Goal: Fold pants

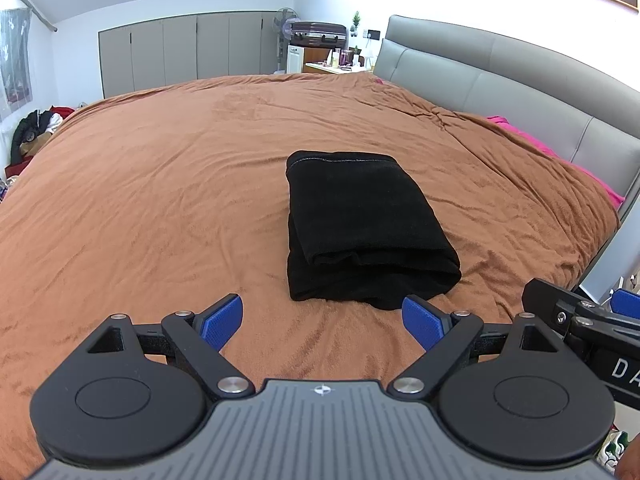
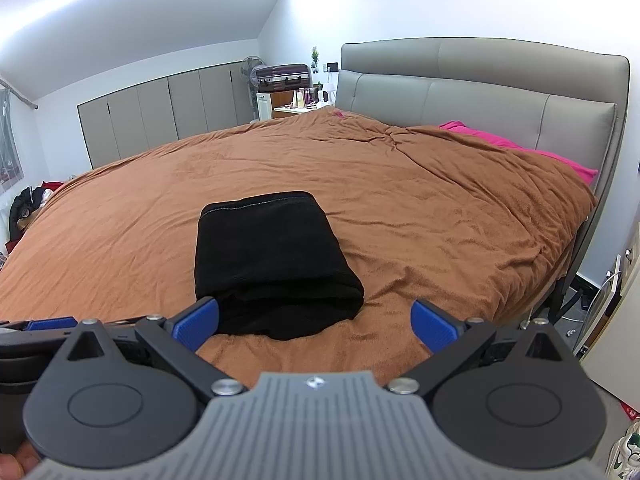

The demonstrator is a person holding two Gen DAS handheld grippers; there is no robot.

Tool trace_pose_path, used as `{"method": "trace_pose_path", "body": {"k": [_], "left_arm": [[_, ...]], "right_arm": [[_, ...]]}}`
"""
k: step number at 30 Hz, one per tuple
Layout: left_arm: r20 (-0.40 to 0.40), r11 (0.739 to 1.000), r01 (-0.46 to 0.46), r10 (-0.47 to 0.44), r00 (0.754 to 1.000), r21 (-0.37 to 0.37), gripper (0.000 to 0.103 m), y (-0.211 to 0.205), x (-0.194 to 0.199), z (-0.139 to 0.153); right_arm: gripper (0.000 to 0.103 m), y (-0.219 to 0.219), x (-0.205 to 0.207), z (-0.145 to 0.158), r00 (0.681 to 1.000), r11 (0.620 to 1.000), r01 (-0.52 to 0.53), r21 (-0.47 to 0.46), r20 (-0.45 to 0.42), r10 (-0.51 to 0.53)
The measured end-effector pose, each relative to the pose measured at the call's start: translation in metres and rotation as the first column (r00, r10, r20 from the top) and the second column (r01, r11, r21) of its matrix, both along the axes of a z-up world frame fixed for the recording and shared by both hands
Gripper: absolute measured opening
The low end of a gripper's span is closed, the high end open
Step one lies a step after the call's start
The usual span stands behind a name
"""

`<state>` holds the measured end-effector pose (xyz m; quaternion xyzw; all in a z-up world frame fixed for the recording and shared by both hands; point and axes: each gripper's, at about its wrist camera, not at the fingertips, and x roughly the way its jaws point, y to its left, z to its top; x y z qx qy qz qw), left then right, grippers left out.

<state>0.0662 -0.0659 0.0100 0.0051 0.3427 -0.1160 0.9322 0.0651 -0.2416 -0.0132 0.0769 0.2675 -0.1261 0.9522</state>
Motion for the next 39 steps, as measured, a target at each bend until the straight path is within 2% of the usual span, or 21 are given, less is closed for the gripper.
{"method": "trace_pose_path", "body": {"k": [39], "left_arm": [[-0.001,1.0,-0.002,0.002,1.0,-0.014,0.103,-0.003,-0.009,-0.001]], "right_arm": [[0.098,0.008,-0.017,-0.001,1.0,1.0,0.031,0.0,0.003,-0.031]]}}
